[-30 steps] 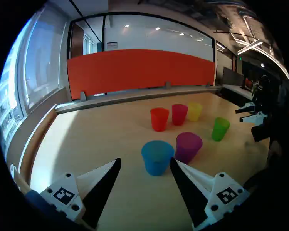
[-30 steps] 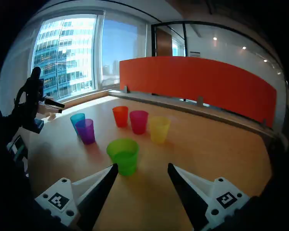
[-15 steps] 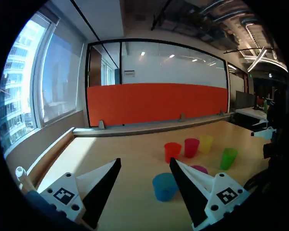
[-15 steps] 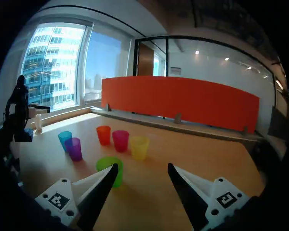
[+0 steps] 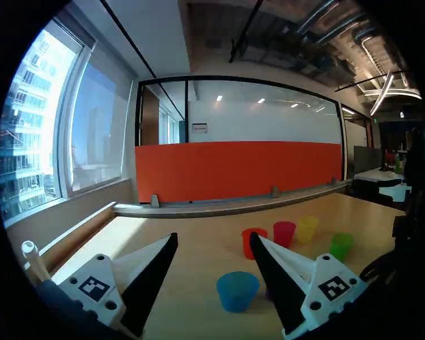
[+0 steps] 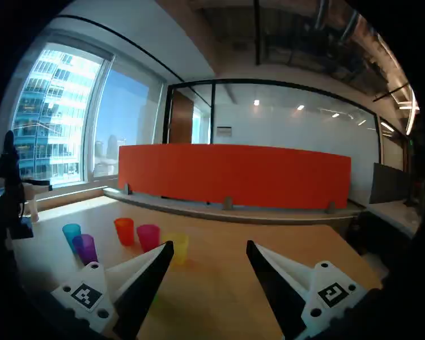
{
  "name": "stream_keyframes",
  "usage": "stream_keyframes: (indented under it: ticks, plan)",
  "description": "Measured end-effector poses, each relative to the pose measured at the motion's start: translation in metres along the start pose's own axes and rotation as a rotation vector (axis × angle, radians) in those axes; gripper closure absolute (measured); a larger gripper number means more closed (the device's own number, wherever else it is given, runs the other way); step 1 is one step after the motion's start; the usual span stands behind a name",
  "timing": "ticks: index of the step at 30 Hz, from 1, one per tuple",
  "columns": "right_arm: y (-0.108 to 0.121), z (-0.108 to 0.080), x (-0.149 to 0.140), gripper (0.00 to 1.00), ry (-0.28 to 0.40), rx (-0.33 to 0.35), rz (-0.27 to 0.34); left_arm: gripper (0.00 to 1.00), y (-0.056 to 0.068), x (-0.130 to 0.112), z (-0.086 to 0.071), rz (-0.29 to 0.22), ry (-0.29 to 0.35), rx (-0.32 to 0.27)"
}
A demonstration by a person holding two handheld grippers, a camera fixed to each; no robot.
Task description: Pour water
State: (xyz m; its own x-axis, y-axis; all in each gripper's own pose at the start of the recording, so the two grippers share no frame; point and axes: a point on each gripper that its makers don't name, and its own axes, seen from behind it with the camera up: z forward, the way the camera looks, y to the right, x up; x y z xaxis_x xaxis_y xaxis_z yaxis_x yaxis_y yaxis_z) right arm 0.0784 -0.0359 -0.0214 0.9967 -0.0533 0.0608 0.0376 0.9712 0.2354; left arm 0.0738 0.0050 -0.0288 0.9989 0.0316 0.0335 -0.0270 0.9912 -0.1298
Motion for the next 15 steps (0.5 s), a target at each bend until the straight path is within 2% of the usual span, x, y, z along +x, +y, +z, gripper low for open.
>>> stream_keyframes:
  ticks: [8,15]
  plan:
    - [0.023,-0.003,0.016,0.01,0.070,-0.105,0.034,0.06,0.004,0.006,0.004,-0.001,0.050,0.048]
    - [0.039,-0.003,0.021,0.01,0.112,-0.195,0.065,0.06,0.012,0.020,0.006,-0.012,0.107,0.060]
